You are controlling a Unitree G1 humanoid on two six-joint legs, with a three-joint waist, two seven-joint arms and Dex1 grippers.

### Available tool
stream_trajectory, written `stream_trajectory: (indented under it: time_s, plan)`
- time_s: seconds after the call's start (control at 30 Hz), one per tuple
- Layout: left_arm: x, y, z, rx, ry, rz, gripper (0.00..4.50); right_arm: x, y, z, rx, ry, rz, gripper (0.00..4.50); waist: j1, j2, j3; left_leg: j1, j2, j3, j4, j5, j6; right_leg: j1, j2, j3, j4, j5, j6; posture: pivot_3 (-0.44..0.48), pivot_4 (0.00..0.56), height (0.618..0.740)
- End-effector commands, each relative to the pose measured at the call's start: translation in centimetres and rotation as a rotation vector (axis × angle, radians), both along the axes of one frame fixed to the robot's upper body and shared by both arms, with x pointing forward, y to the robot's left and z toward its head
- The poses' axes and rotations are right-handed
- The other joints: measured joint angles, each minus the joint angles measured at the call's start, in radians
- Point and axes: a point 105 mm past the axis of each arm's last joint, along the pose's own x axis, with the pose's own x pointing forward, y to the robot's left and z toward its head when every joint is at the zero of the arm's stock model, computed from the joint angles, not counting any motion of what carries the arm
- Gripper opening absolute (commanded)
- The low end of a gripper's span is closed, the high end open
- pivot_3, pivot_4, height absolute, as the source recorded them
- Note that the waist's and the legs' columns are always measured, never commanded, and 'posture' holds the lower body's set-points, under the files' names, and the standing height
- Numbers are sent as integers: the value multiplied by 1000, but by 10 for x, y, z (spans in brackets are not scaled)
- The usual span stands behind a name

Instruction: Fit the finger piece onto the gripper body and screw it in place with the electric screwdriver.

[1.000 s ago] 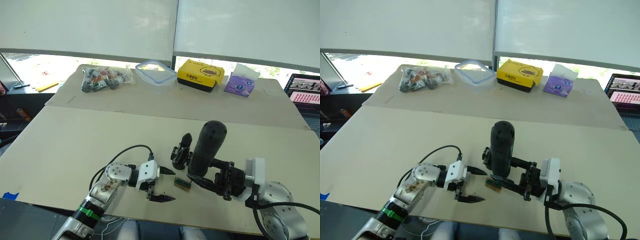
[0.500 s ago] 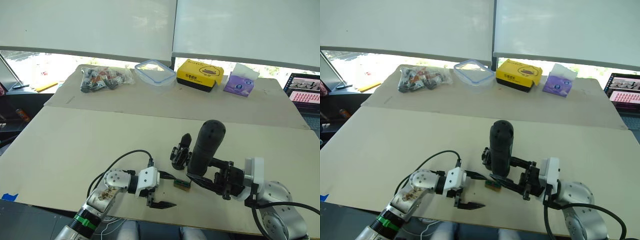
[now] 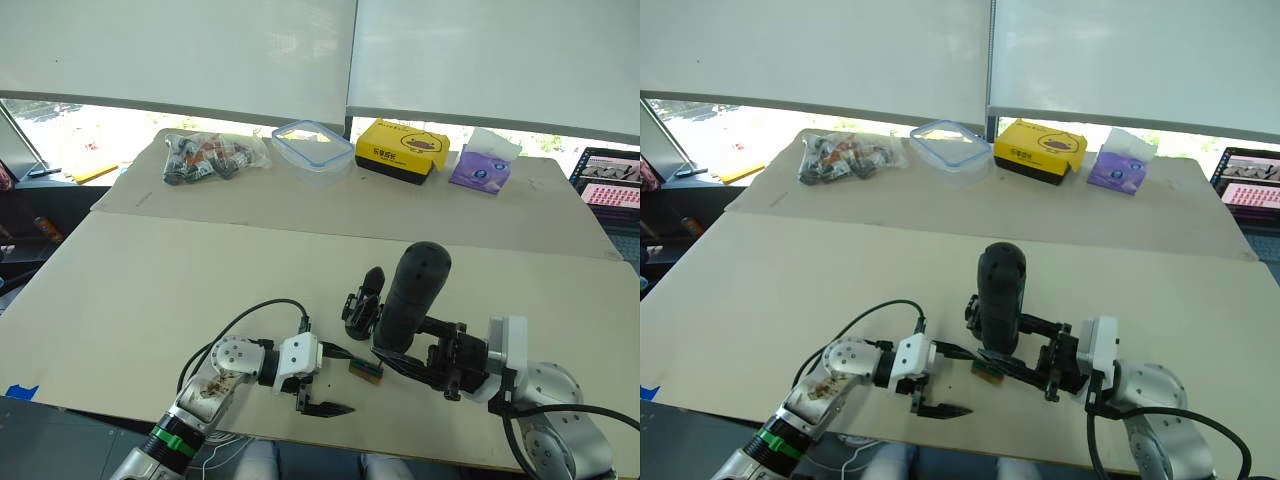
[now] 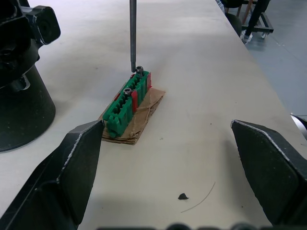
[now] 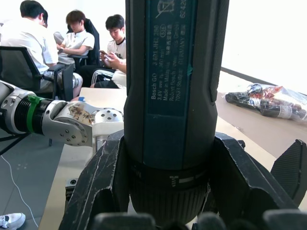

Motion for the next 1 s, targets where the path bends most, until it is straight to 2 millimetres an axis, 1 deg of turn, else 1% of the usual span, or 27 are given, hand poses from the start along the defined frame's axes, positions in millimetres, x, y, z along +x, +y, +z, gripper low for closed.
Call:
stream_trajectory:
  time_s: [0.03, 0.57, 1.0]
  plan:
    - [-9, -6, -15, 42, 56, -23, 4500, -4, 2, 13, 12, -90, 8, 1903, 0, 0, 0, 0, 0, 0, 0, 0, 0, 0, 0, 0, 0, 0, 0, 0, 150, 740]
    - [-11, -10, -9, 41, 54, -29, 4500, -5, 3, 4, -14, -66, 5, 1903, 1, 0, 0, 0, 0, 0, 0, 0, 0, 0, 0, 0, 0, 0, 0, 0, 150, 740]
    - [-11, -10, -5, 40, 57, -26, 4500, -1, 2, 2, -32, -109, -22, 1903, 1, 0, 0, 0, 0, 0, 0, 0, 0, 0, 0, 0, 0, 0, 0, 0, 150, 740]
